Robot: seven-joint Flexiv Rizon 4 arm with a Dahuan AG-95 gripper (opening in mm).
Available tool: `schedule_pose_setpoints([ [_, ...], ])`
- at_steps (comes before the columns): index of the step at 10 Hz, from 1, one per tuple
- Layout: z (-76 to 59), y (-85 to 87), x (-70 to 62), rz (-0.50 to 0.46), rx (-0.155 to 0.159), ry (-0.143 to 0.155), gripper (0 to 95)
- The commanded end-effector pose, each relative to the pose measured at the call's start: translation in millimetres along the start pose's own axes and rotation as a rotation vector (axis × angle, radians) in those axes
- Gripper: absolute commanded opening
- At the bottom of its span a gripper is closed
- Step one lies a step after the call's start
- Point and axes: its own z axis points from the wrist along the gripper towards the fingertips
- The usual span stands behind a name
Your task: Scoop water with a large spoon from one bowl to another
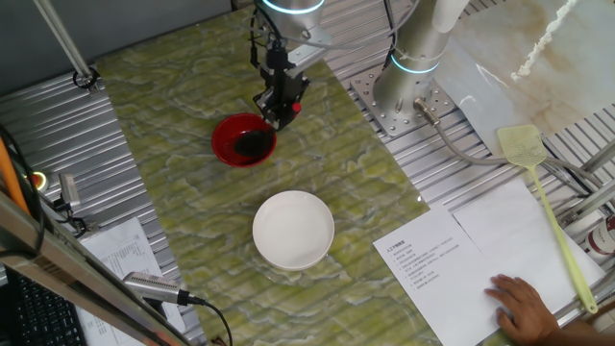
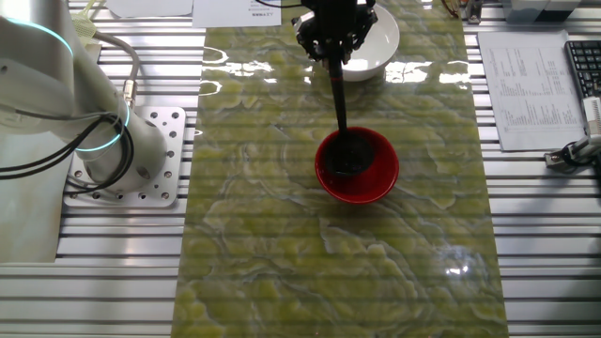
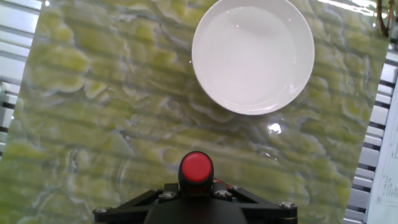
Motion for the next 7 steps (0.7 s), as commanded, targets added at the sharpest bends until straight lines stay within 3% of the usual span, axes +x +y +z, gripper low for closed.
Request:
schedule_pose_setpoints([
  [1,-2.8,-11.3,10.6,-0.02,-0.01,-0.016,0.0],
  [3,-3.0,-14.5,12.1,-0.006,-0.007,-0.025,0.0],
  [5,-4.1,-14.0,12.5,0.0,-0.007,-0.054,0.0],
  [7,-6.4,-12.2,14.4,-0.003,-0.006,-0.059,0.0],
])
